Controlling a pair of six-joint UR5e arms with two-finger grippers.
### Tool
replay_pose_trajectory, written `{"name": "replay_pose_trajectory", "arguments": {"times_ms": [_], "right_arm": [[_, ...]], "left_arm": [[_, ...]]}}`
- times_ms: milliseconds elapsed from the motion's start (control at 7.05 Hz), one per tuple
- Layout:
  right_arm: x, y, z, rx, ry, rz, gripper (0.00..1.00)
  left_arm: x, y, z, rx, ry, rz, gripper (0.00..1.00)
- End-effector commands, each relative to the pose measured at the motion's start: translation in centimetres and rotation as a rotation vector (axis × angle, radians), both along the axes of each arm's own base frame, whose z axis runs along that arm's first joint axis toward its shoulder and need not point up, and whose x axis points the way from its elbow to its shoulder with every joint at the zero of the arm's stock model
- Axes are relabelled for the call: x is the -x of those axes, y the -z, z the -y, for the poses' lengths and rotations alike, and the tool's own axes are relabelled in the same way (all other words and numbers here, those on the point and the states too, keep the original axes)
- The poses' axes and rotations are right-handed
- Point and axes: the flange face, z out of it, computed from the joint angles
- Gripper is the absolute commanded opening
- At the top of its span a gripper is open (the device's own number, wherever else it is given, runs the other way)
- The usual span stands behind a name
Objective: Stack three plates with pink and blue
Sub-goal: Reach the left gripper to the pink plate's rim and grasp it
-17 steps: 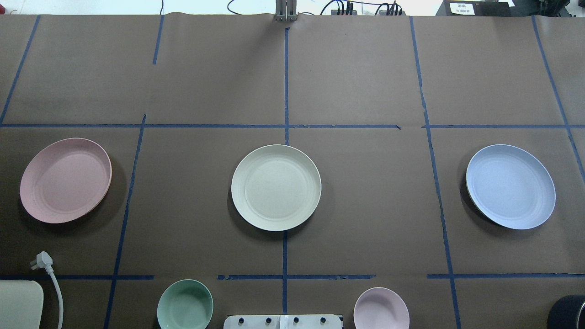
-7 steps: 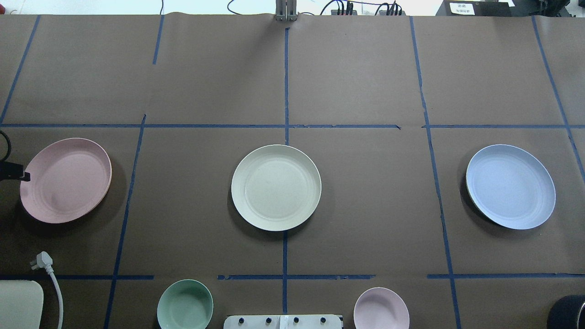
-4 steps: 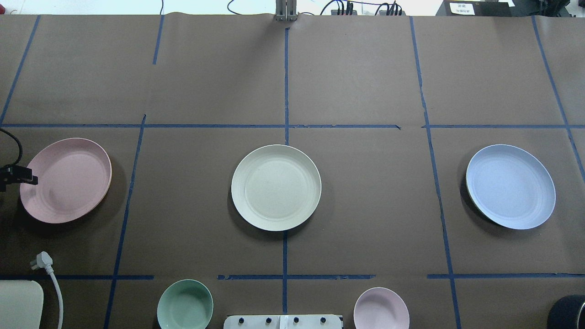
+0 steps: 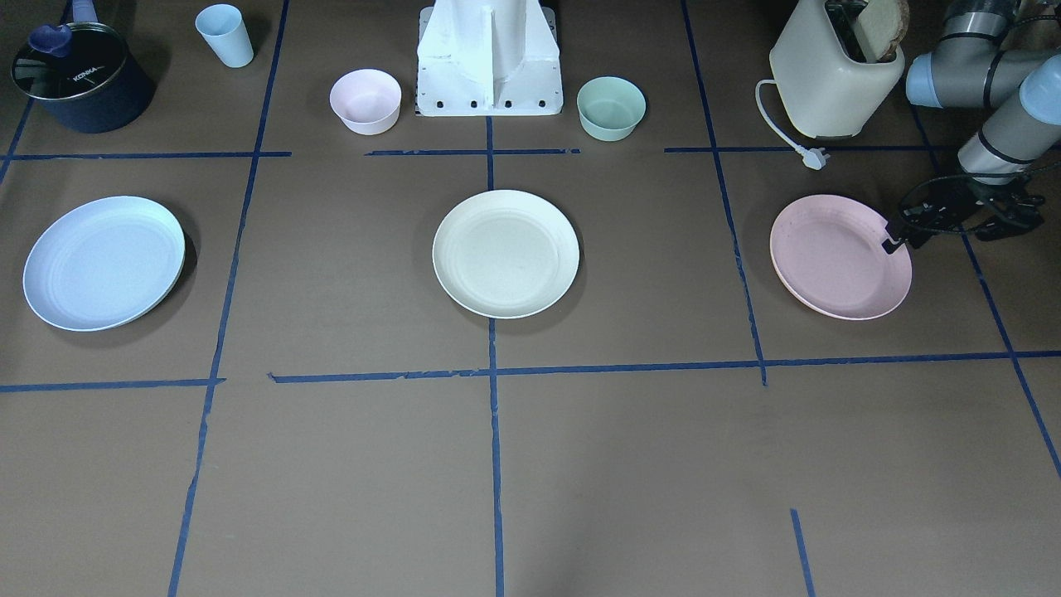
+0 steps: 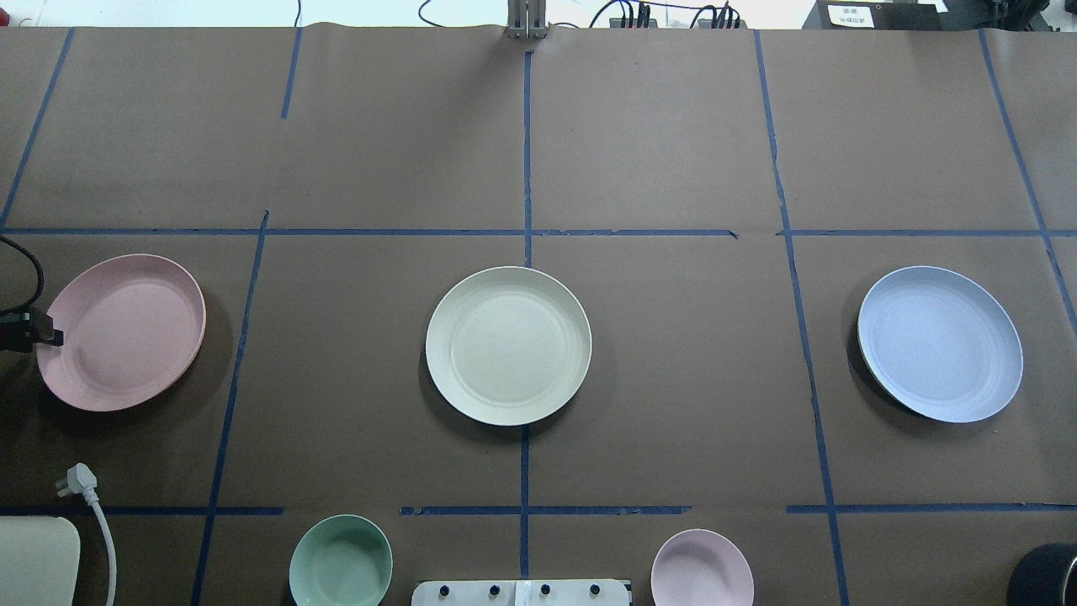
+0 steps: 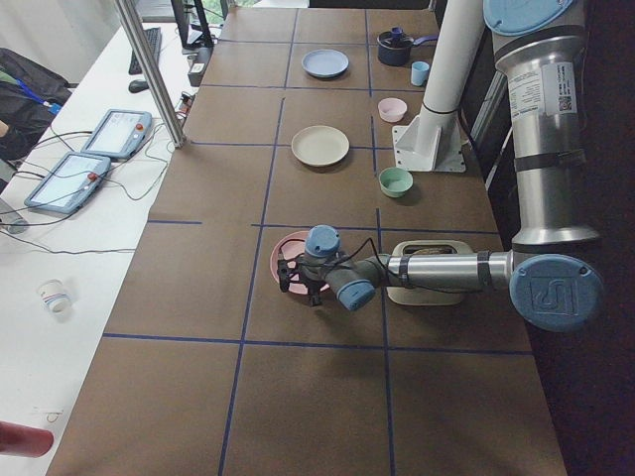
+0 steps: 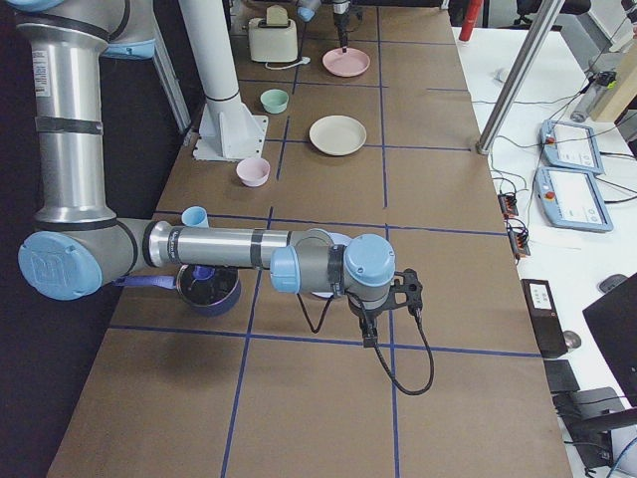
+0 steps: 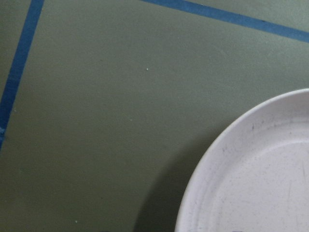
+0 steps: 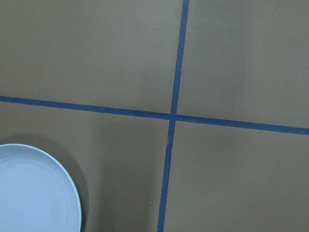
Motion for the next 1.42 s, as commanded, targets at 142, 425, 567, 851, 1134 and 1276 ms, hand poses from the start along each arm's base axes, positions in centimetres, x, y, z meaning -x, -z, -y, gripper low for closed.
{"name": "replay_pose_trajectory", "arguments": {"times_ms": [142, 425, 567, 851, 1134, 1276], "right_arm": [[0.0, 0.1, 0.0, 0.0, -0.001, 0.002, 1.0], [0.0, 0.5, 0.1, -0.003, -0.005, 0.003, 1.0], [0.1, 0.6, 0.0, -0.003, -0.003, 0.021, 1.0], [0.4, 0.7, -0.1, -0.001, 0.0, 0.062, 1.0], [0.5, 0.6, 0.0, 0.001, 0.0, 0.06, 1.0], [1.0, 0.7, 0.1, 0.038, -0.021, 0.065, 1.0]], "left_arm": [[-0.1, 0.4, 0.0, -0.006, -0.004, -0.007, 0.07], [0.1, 2.1, -1.3, 0.043, -0.082, -0.102, 0.0], [2.0, 2.7, -0.8, 0.06, -0.066, -0.135, 0.0], [7.1, 3.3, 0.6, 0.105, -0.004, -0.201, 0.0], [7.2, 6.1, 2.5, 0.101, 0.018, -0.232, 0.0], [5.5, 10.7, 5.2, 0.119, 0.056, -0.274, 0.0]]}}
